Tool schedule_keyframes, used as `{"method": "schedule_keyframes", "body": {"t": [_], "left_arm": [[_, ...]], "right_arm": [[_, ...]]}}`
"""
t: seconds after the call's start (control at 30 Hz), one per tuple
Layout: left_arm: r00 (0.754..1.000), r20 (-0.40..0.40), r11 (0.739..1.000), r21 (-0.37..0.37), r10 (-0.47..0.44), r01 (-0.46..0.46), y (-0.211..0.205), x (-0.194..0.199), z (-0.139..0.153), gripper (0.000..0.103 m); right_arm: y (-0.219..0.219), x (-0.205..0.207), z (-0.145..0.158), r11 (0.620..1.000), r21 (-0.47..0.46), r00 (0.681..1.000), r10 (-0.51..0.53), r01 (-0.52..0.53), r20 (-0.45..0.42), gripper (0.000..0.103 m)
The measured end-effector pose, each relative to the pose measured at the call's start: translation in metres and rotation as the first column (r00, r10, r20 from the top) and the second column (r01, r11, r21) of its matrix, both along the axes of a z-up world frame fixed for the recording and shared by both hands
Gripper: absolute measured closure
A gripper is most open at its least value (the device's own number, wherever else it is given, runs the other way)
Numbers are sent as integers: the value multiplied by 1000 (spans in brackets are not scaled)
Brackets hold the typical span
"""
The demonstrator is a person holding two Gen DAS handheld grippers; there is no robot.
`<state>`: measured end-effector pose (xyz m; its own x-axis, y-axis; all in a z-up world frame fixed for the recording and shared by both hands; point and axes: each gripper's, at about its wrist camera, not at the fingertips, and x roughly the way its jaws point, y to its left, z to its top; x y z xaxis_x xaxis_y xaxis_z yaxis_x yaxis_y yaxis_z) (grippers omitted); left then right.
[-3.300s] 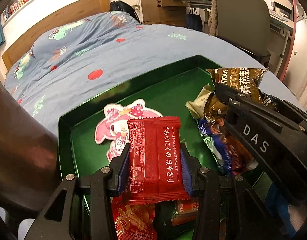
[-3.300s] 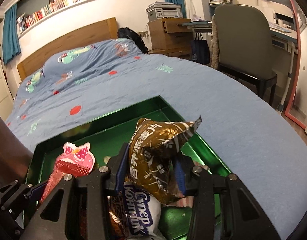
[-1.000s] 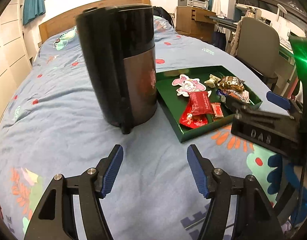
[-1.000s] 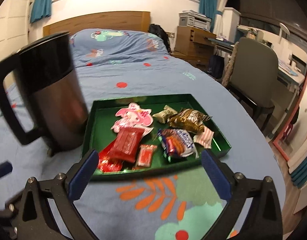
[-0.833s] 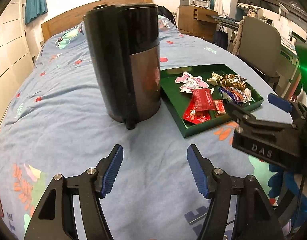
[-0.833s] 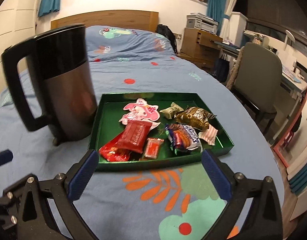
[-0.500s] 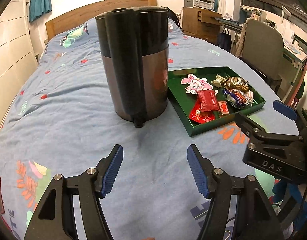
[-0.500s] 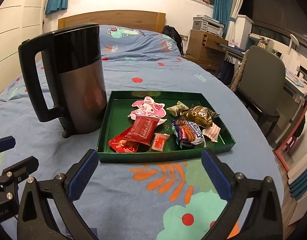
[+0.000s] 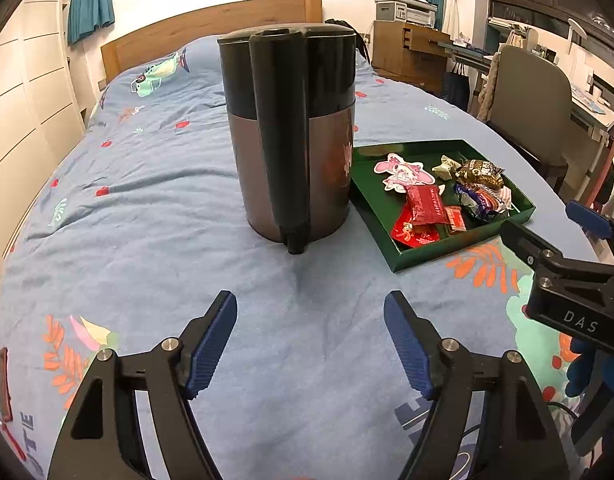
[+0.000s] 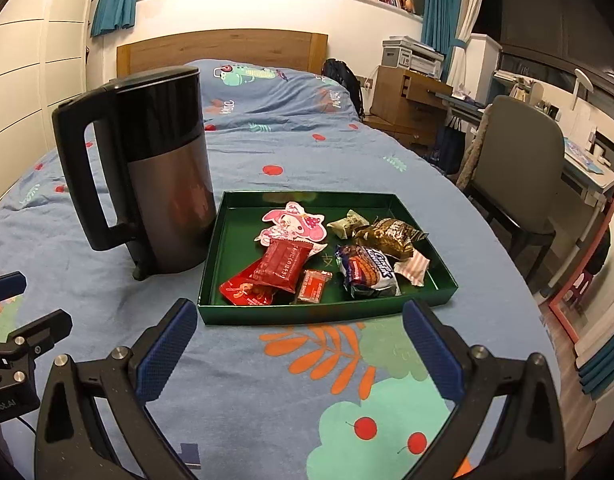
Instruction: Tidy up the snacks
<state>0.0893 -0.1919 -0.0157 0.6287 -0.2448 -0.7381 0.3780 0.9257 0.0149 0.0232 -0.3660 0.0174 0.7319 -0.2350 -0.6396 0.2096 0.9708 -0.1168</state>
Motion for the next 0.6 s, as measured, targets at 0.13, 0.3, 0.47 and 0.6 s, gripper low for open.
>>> {"method": "schedule_keyframes", "body": {"t": [0.13, 0.3, 0.47, 0.6], "left_arm": [[1000, 3, 1000, 4, 2, -2, 3, 0, 0, 32], [1000, 9, 1000, 6, 5, -5, 5, -1, 1, 32], [1000, 11, 1000, 6, 9, -9, 7, -2, 2, 32], [1000, 9, 1000, 8, 14, -14, 8, -1, 2, 32]], "right_arm": [[1, 0, 5, 1000, 1, 1000, 3, -3, 7, 0], [3, 1, 10, 1000, -2, 1000, 7, -7, 11, 0], [4, 2, 9, 1000, -4, 1000, 13, -13, -4, 0], [4, 3, 9, 1000, -5, 1000, 14, -14, -5, 0]]}}
